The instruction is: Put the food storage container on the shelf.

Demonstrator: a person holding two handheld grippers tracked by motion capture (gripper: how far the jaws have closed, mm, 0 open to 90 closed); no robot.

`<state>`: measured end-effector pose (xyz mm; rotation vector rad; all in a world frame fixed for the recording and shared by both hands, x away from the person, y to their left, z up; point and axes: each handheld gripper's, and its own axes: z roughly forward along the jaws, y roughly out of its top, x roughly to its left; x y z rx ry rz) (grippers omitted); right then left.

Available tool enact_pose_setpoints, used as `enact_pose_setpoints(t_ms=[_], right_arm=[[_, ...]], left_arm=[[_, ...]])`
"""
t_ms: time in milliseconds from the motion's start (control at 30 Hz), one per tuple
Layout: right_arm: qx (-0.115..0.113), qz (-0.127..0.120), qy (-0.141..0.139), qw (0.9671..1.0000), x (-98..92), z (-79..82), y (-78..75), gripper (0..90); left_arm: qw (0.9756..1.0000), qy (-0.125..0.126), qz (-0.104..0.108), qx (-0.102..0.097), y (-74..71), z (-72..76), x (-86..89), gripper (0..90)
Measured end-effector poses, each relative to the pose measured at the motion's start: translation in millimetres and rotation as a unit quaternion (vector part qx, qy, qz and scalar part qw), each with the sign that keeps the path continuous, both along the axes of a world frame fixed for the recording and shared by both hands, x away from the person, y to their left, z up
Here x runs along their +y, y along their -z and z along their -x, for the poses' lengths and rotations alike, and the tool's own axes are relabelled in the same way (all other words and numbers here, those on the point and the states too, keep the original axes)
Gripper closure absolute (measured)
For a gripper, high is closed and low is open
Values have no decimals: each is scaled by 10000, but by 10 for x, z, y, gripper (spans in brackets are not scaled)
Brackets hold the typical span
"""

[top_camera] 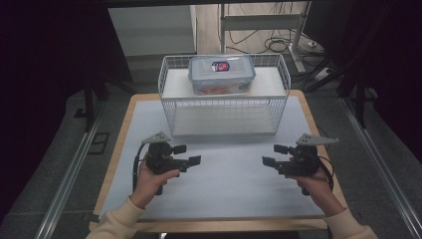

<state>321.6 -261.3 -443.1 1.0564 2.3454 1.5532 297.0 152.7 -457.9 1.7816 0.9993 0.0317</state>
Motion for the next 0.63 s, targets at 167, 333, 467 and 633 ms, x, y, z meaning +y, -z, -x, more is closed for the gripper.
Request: enact_pose_setpoints(t_ms=[167, 333, 467, 633], right_arm=[[283, 252, -14, 9993, 27, 66, 334, 244], [258, 345, 85, 9990, 43, 72, 398, 240], [96, 332, 220, 9992, 27, 91, 392, 213], [-81, 585, 662, 9961, -45, 118, 433, 121]], left_arm=[[9997, 52, -85, 219, 239, 70, -18, 174], [9997, -31, -160, 184, 300, 108, 14, 174], [9996, -90, -247, 137, 329, 109, 18, 174], [9992, -106, -313, 211, 401, 87, 15, 174]])
